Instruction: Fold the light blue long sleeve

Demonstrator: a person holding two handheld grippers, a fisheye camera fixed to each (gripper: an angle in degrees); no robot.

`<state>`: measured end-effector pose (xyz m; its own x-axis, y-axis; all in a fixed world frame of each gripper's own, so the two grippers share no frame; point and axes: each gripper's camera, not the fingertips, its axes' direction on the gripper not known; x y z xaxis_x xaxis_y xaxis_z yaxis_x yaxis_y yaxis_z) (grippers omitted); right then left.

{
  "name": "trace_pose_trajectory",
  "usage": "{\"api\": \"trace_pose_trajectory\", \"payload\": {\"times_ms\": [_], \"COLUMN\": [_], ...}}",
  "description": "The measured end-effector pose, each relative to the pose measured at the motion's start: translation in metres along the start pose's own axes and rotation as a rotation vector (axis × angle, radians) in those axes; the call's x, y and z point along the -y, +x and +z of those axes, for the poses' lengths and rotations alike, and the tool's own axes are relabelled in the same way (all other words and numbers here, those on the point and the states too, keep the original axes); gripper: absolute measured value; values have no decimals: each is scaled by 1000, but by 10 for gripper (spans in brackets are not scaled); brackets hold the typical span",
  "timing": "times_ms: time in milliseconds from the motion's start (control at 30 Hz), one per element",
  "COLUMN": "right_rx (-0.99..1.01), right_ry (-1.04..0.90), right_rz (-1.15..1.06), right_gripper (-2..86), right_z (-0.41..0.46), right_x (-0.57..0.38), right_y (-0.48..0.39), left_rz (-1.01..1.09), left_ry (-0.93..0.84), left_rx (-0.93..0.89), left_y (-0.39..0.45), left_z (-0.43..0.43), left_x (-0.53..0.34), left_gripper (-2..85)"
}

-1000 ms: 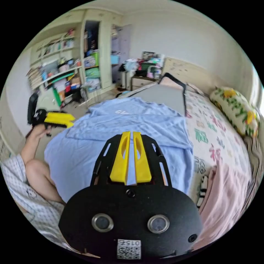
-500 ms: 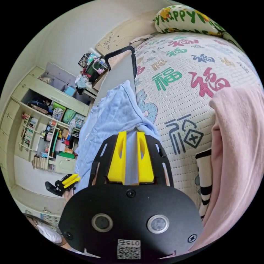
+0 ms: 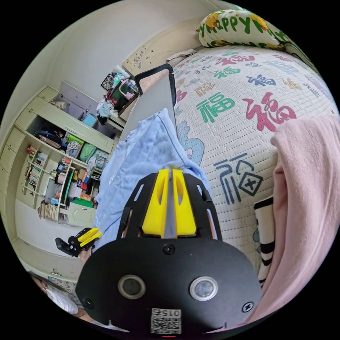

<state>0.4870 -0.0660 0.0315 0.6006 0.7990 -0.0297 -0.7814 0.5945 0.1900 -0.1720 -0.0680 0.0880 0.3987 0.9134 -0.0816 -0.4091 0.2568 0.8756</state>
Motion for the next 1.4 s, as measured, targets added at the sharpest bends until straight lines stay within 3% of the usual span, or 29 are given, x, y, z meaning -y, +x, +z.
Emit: {"api": "trace_pose_trajectory", "payload": {"times_ms": [267, 400, 667, 933, 1200, 1400], "right_rx": [38, 179, 211, 85, -141, -55], "right_ry": [-19, 49, 102, 111, -19, -78], "right_rz": [-15, 105, 173, 130, 20, -15], "right_gripper": [83, 73, 48, 10, 11, 39], "right_z": [-20, -26, -21, -18, 14, 14], "right_x": [-1, 4, 21, 35, 58, 55], "right_y": [13, 41, 53, 35, 6, 15], "left_rz": [-20, -32, -43, 5, 101, 47], "left_ry": [3, 3, 2, 32, -37, -58], "left_rx": [-29, -52, -62, -170, -189, -245], "left_y": [-10, -17, -25, -38, -26, -37], "left_z": [7, 12, 25, 25, 43, 46], "left_x": [0, -1, -3, -14, -24, -39], "left_gripper": [18, 18, 22, 15, 13, 15]}}
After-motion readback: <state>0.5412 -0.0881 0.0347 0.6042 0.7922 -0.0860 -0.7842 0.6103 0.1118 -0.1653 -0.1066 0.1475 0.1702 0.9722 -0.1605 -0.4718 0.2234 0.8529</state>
